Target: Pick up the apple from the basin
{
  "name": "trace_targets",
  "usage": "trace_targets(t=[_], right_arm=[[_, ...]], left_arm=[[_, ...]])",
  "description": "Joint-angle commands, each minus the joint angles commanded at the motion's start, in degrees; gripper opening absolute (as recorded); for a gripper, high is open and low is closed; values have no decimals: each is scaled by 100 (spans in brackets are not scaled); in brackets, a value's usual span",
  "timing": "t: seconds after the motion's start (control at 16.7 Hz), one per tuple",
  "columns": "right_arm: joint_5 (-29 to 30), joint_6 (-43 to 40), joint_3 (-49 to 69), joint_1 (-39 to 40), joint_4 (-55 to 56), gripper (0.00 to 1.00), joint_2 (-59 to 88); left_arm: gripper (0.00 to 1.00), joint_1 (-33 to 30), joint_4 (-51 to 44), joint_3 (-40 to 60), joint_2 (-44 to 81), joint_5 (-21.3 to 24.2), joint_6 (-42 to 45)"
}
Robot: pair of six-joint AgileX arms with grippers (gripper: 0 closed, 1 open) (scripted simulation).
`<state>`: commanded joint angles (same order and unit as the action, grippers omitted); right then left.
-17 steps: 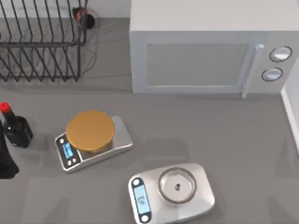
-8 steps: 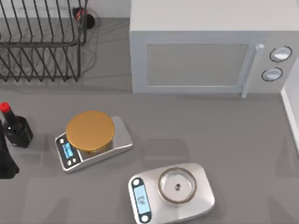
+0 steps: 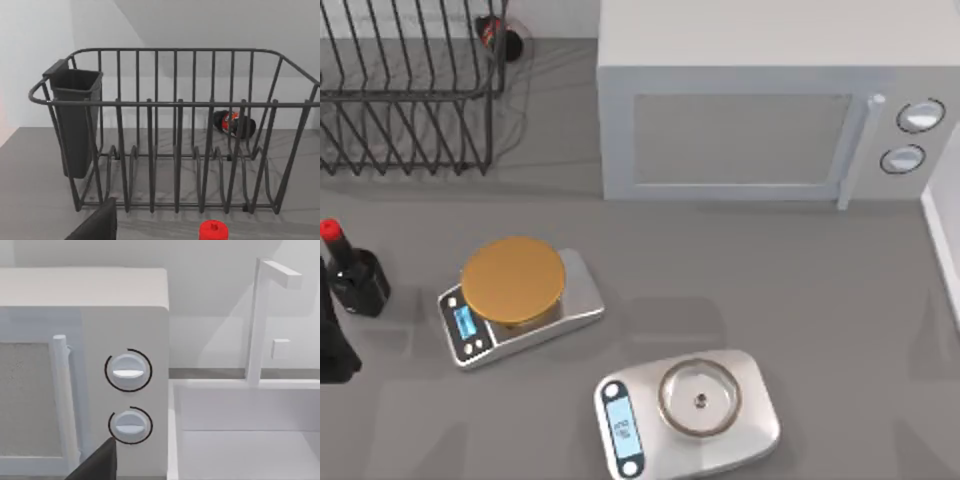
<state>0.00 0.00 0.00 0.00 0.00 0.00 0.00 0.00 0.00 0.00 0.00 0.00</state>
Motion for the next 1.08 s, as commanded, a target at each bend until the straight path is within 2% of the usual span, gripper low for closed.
trace_targets(t=[0.42, 0.6, 0.84, 1.08], right_arm=[[0, 0, 0, 0, 0, 100, 0], [1, -53, 341, -57, -228, 100, 354], [2, -230, 1477, -247, -983, 100, 1677], [5, -483, 3108, -518, -2061, 100, 3796]], left_arm=[[100, 0, 0, 0, 0, 0, 0], [100, 0, 0, 0, 0, 0, 0], [100, 0, 0, 0, 0, 0, 0], [100, 0, 0, 0, 0, 0, 0]])
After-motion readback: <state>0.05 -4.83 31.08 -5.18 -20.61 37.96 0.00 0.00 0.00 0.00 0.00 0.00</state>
